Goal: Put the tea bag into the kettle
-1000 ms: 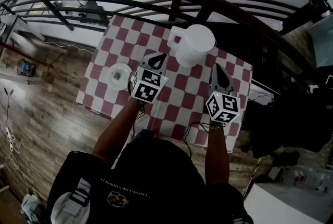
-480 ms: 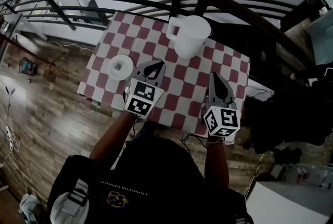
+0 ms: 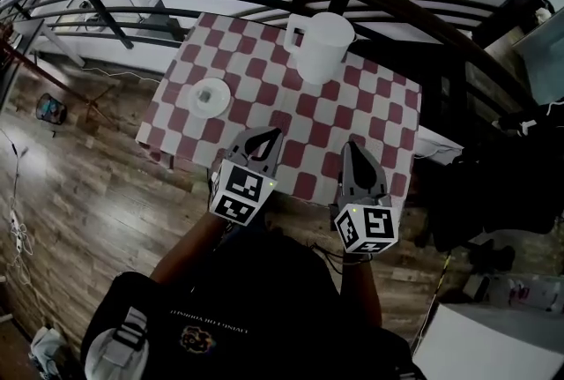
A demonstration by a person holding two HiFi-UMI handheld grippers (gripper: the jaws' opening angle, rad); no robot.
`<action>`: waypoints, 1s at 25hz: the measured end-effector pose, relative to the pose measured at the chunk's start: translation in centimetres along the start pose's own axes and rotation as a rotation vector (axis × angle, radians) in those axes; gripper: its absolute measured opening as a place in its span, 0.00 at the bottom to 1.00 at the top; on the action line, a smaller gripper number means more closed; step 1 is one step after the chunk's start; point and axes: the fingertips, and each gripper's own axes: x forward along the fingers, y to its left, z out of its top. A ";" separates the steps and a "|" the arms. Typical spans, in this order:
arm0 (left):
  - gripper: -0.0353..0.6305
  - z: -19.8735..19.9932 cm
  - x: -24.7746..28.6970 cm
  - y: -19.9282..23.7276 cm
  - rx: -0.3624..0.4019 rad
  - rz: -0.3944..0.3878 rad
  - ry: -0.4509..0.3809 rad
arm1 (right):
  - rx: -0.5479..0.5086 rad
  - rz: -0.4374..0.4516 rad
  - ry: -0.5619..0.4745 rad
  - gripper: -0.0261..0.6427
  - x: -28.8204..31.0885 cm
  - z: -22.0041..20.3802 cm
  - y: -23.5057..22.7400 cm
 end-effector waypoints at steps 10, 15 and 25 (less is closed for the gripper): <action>0.05 -3.5 -5.2 -2.8 -0.032 0.005 0.007 | 0.045 0.008 0.022 0.06 -4.9 -2.2 3.6; 0.05 -4.7 -6.4 -3.8 -0.031 -0.008 0.018 | 0.045 -0.001 0.035 0.06 -6.1 -3.2 4.4; 0.05 -5.4 -7.1 -4.7 -0.007 -0.026 0.037 | 0.047 -0.002 0.045 0.06 -6.8 -3.7 5.0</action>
